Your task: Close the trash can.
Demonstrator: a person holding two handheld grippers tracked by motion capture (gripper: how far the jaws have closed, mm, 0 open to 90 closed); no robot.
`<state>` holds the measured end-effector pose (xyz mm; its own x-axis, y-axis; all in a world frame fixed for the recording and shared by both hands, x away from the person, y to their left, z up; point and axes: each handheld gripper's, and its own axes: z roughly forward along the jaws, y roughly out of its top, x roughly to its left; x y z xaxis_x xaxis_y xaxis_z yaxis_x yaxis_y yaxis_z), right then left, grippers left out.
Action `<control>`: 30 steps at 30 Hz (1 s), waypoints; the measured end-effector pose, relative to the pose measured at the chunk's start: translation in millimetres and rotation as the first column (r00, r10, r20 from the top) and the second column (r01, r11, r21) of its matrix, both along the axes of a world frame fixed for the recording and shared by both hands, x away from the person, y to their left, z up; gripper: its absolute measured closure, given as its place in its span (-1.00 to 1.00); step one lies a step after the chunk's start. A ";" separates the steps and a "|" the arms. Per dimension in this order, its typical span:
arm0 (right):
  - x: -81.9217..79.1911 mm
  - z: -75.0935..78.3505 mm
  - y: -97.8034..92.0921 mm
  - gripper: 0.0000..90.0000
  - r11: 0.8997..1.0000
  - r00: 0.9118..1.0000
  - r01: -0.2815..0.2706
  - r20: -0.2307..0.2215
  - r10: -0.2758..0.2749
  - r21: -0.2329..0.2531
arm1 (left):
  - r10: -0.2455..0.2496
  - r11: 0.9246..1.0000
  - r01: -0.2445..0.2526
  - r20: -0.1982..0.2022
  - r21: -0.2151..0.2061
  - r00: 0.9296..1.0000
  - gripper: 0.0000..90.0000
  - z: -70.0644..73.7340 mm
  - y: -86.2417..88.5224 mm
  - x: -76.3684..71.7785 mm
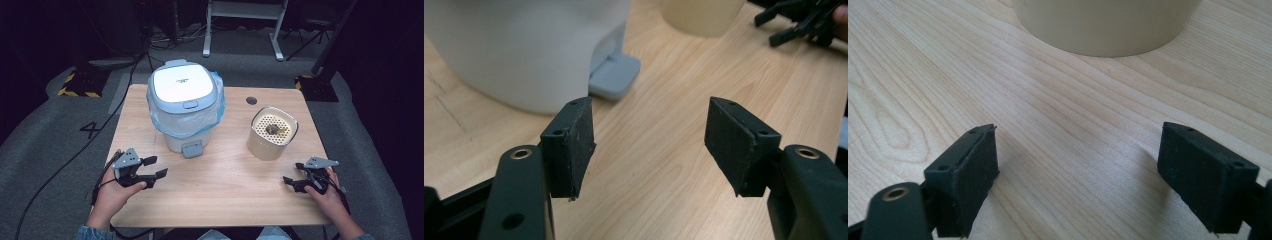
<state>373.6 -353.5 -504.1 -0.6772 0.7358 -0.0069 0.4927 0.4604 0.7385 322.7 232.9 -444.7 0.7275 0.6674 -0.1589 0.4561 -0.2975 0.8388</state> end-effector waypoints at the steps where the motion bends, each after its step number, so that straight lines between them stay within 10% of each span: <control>1: 0.0 0.0 0.0 -0.63 1.000 1.000 0.000 0.000 0.000 0.000 | 0.008 1.000 -0.008 -0.009 0.009 1.000 -0.18 -3.4 -0.7 0.1; 17: 0.0 0.0 0.0 -0.63 1.000 1.000 0.000 0.000 0.000 0.000 | 0.080 0.982 -0.056 -0.128 0.180 0.989 -0.18 -41.1 -4.7 1.0; 30: 0.0 0.0 0.0 -0.63 1.000 1.000 0.000 0.000 0.000 -0.001 | 0.126 0.958 -0.099 -0.082 0.270 0.989 -0.35 -56.1 -8.7 6.9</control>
